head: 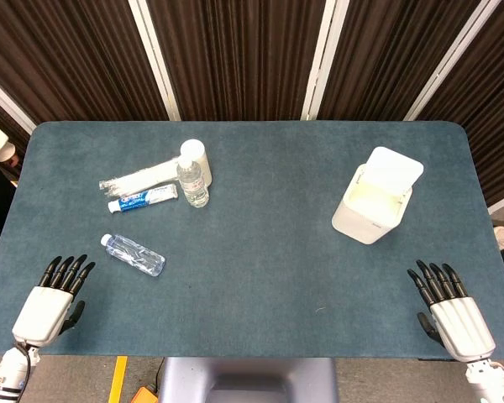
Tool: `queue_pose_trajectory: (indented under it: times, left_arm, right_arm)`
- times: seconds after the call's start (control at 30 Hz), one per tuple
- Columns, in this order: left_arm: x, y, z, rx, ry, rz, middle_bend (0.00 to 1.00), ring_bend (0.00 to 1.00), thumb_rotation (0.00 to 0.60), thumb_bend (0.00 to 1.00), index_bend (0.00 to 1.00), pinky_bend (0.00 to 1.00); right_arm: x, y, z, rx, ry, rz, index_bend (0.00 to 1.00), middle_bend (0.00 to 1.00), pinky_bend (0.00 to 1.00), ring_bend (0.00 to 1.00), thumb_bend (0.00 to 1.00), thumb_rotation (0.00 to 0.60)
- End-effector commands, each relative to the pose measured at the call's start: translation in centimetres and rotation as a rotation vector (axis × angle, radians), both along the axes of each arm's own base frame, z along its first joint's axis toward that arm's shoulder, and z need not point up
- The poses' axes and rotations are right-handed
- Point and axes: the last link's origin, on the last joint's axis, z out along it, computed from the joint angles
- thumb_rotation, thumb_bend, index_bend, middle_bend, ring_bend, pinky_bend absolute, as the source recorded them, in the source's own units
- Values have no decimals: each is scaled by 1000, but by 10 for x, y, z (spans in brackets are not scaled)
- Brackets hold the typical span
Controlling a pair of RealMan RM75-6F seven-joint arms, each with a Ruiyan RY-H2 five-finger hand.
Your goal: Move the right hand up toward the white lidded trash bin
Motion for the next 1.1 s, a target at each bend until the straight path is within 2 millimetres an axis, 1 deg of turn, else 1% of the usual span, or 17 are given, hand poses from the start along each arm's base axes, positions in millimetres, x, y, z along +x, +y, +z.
queue_pose_trajectory:
  times: [0.03, 0.17, 0.27, 0.3, 0.37, 0.4, 0.43, 0.47, 0.5, 0.53, 0.57, 0.6, 0.63, 0.7, 0.8, 0.9, 1.1]
  left_arm:
    - [0, 0, -2, -5, 4, 2, 0, 0, 600, 483, 0, 0]
    - [-1, 0, -2, -13, 4, 7, 0, 0, 600, 483, 0, 0]
    - [-1, 0, 0, -9, -4, 11, 0, 0, 600, 482, 0, 0]
    - [-2, 1, 1, -8, -5, 13, 0, 0, 600, 482, 0, 0]
    - [-2, 1, 1, -11, -5, 17, 0, 0, 600, 483, 0, 4]
    - [-2, 1, 1, -12, -4, 20, 0, 0, 600, 484, 0, 8]
    - [-2, 1, 1, -11, -4, 20, 0, 0, 600, 484, 0, 12]
    - [-1, 1, 1, -10, -3, 20, 0, 0, 600, 484, 0, 13]
    - [-1, 1, 1, -9, -2, 21, 0, 0, 600, 483, 0, 15]
    - [-1, 1, 0, -9, -2, 22, 0, 0, 600, 483, 0, 17]
    - [-1, 0, 0, -13, -3, 24, 0, 0, 600, 483, 0, 24]
    - [-1, 0, 0, -18, -4, 31, 0, 0, 600, 483, 0, 48]
    - [-2, -1, -1, -25, -5, 42, 0, 0, 600, 483, 0, 75]
    - [-2, 0, -1, -33, -7, 54, 0, 0, 600, 483, 0, 107]
    - [-1, 1, 0, -32, -9, 50, 0, 0, 600, 483, 0, 107]
    - [-2, 0, 2, -29, -12, 51, 0, 0, 600, 483, 0, 103]
    - [-2, -2, 3, -22, -13, 48, 0, 0, 600, 485, 0, 103]
  right_arm:
    - [-1, -3, 0, -7, -1, -2, 0, 0, 0, 0, 467, 600]
    - [-1, -14, 2, -83, -10, -6, 0, 0, 13, 0, 466, 600]
    - [4, -34, 7, -157, -56, -5, 0, 1, 104, 0, 467, 600]
    - [10, -48, 10, -176, -79, 5, 0, 20, 173, 7, 467, 600]
    - [24, -73, 17, -208, -111, 11, 0, 99, 342, 81, 466, 600]
    - [35, -91, 24, -227, -123, 17, 6, 172, 456, 161, 466, 600]
    - [41, -100, 27, -238, -123, 17, 26, 266, 561, 267, 467, 600]
    - [50, -112, 33, -263, -120, 27, 47, 343, 623, 351, 467, 600]
    - [59, -124, 38, -289, -112, 36, 89, 480, 718, 504, 468, 600]
    - [67, -136, 42, -312, -99, 42, 140, 649, 831, 684, 473, 600]
    - [76, -153, 48, -346, -76, 39, 178, 764, 896, 797, 483, 600]
    - [82, -164, 51, -365, -55, 27, 232, 896, 965, 921, 505, 600]
    - [86, -175, 52, -365, -33, 9, 283, 986, 1000, 994, 532, 600]
    - [94, -193, 52, -340, -22, -47, 313, 1000, 1000, 1000, 548, 600]
    - [102, -219, 53, -313, 10, -130, 336, 1000, 1000, 1000, 549, 600]
    - [102, -234, 51, -320, 38, -179, 331, 1000, 1000, 1000, 550, 600]
    - [95, -253, 44, -302, 78, -261, 329, 1000, 1000, 1000, 550, 600]
